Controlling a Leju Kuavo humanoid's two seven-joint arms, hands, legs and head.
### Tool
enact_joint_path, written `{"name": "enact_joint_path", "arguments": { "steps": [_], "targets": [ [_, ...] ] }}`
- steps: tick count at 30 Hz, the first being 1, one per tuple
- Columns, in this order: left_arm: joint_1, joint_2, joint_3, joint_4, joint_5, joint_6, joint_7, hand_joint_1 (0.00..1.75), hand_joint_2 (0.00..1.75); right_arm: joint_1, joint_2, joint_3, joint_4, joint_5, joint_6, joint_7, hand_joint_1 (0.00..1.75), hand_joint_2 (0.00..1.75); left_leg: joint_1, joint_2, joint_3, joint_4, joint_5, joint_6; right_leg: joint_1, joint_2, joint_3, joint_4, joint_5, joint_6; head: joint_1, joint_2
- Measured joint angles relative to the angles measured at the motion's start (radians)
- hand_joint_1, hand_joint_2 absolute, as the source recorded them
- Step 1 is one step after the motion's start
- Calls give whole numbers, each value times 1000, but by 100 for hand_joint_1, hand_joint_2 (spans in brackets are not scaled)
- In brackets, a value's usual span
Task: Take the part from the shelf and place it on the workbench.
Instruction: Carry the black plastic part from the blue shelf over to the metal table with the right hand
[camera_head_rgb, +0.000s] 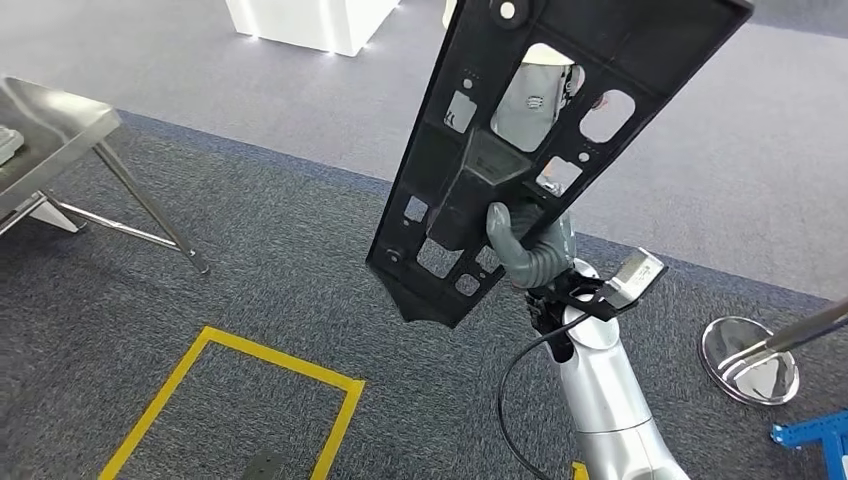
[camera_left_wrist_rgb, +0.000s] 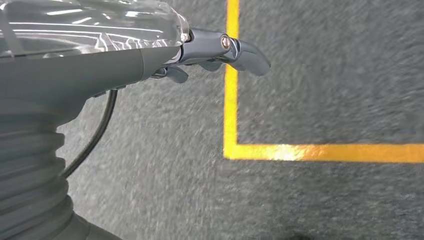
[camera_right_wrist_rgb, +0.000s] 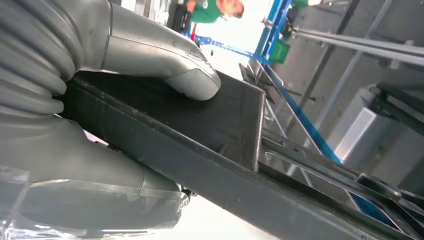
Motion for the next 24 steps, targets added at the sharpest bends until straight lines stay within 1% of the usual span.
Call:
{"name": "enact_joint_path", "arguments": {
  "steps": [1, 2, 3, 4, 5, 6, 7, 8, 9, 10, 11, 12, 13, 14, 15, 16, 17, 18, 19, 20, 21, 22, 23, 24],
  "targets": [
    [2, -2, 0, 0, 7, 2, 2, 0, 175, -4, 0, 4, 1, 1, 0, 2, 175, 175, 1, -13, 0, 4, -2, -2, -2, 6, 19, -52, 39, 0, 0, 0],
    [5, -4, 1, 0, 14, 5, 4, 0, 175, -8, 0, 7, 1, 0, 1, 4, 175, 175, 2, -25, -1, 10, -5, -5, -5, 23, 49, -124, 77, 0, 0, 0],
    [9, -6, 1, 0, 22, 8, 5, 0, 175, -12, 0, 9, 0, -3, 1, 5, 175, 175, 1, -36, -5, 17, -9, -10, -7, 42, 78, -191, 104, 0, 0, 0],
    [13, -8, 3, 0, 29, 12, 4, 0, 175, -14, 0, 11, -1, -8, 1, 7, 175, 175, 2, -46, -10, 23, -12, -15, -9, 59, 99, -239, 119, -1, 0, 0],
    [19, -10, 5, 0, 35, 15, 4, 0, 175, -13, 0, 12, -2, -13, 1, 9, 175, 175, 2, -56, -15, 26, -13, -21, -9, 69, 108, -260, 119, -3, 0, 0],
    [29, -11, 7, 0, 39, 17, 5, 0, 175, -13, 0, 13, -2, -18, 1, 11, 175, 175, 3, -65, -19, 27, -13, -27, -6, 65, 109, -263, 117, -6, 0, 0],
    [41, -11, 10, 0, 43, 19, 9, 0, 175, -12, 0, 14, -2, -21, 1, 13, 175, 175, 6, -73, -21, 26, -13, -32, -7, 56, 110, -264, 118, -12, 0, 0],
    [56, -12, 15, 0, 46, 19, 16, 0, 175, -13, 1, 15, -1, -24, 0, 15, 175, 175, 6, -68, -24, 29, -17, -38, -7, 47, 113, -268, 119, -19, 0, 0],
    [71, -12, 19, 0, 49, 19, 26, 0, 175, -14, 2, 17, 1, -27, -1, 17, 175, 175, 5, -51, -31, 45, -28, -44, -8, 36, 115, -272, 119, -25, 0, 0],
    [84, -13, 23, 0, 52, 17, 40, 0, 175, -14, 3, 18, 3, -29, -2, 20, 175, 175, 5, -26, -48, 80, -49, -49, -10, 24, 118, -276, 119, -31, 0, 0],
    [95, -14, 27, 0, 53, 13, 58, 0, 175, -13, 3, 18, 6, -30, -4, 25, 175, 175, 6, 4, -74, 135, -77, -54, -8, 12, 120, -277, 118, -35, 0, 0],
    [103, -15, 30, 0, 55, 7, 78, 0, 175, -11, 3, 18, 9, -31, -7, 29, 175, 175, 8, 24, -108, 201, -108, -58, -6, -1, 120, -277, 115, -37, 0, 0],
    [111, -16, 33, 0, 55, 1, 97, 0, 175, -8, 3, 18, 13, -32, -11, 33, 175, 175, 12, 34, -139, 260, -129, -61, -5, -14, 121, -277, 113, -38, 0, 0],
    [119, -16, 36, 0, 54, -5, 114, 0, 175, -3, 2, 17, 17, -33, -15, 35, 175, 175, 14, 39, -158, 294, -136, -63, -4, -27, 122, -277, 111, -38, 0, 0],
    [127, -16, 39, 0, 52, -11, 128, 0, 175, 2, 2, 15, 21, -35, -20, 36, 175, 175, 16, 43, -156, 290, -124, -64, -4, -40, 124, -277, 108, -37, 0, 0],
    [133, -16, 42, 0, 50, -15, 140, 0, 175, 9, 1, 11, 23, -38, -24, 36, 175, 175, 16, 50, -134, 246, -95, -63, -3, -53, 127, -277, 105, -35, 0, 0],
    [138, -16, 45, 0, 48, -19, 149, 0, 175, 14, 0, 6, 25, -42, -27, 35, 175, 175, 15, 65, -96, 175, -61, -60, -3, -66, 133, -277, 102, -32, 0, 0],
    [140, -16, 47, 0, 46, -21, 157, 0, 175, 20, -1, -1, 25, -45, -30, 35, 175, 175, 11, 85, -60, 106, -37, -54, -1, -78, 138, -277, 98, -29, 0, 0],
    [142, -16, 48, 0, 44, -21, 161, 0, 175, 24, -2, -8, 25, -48, -33, 34, 175, 175, 6, 101, -32, 55, -22, -47, 0, -89, 142, -277, 94, -24, 0, 0],
    [143, -16, 49, 0, 43, -22, 164, 0, 175, 27, -4, -14, 25, -49, -35, 34, 175, 175, 1, 111, -19, 28, -19, -40, 2, -98, 145, -278, 92, -19, 0, 0],
    [145, -16, 50, 0, 41, -23, 167, 0, 175, 31, -6, -19, 25, -49, -38, 34, 175, 175, -3, 109, -18, 24, -23, -34, 3, -106, 148, -280, 90, -14, 0, 0],
    [147, -16, 50, 0, 39, -25, 171, 0, 175, 36, -9, -24, 25, -48, -41, 35, 175, 175, -3, 98, -17, 21, -21, -29, 3, -114, 152, -282, 89, -8, 0, 0],
    [150, -16, 50, 0, 39, -27, 176, 0, 175, 42, -15, -29, 25, -47, -43, 36, 175, 175, -1, 88, -13, 15, -19, -24, 2, -111, 156, -283, 86, -2, 0, 0],
    [152, -16, 51, 0, 39, -30, 180, 0, 175, 50, -24, -36, 25, -45, -45, 35, 175, 175, 2, 78, -9, 9, -16, -18, 0, -93, 155, -273, 77, 4, 0, 0]
  ]
}}
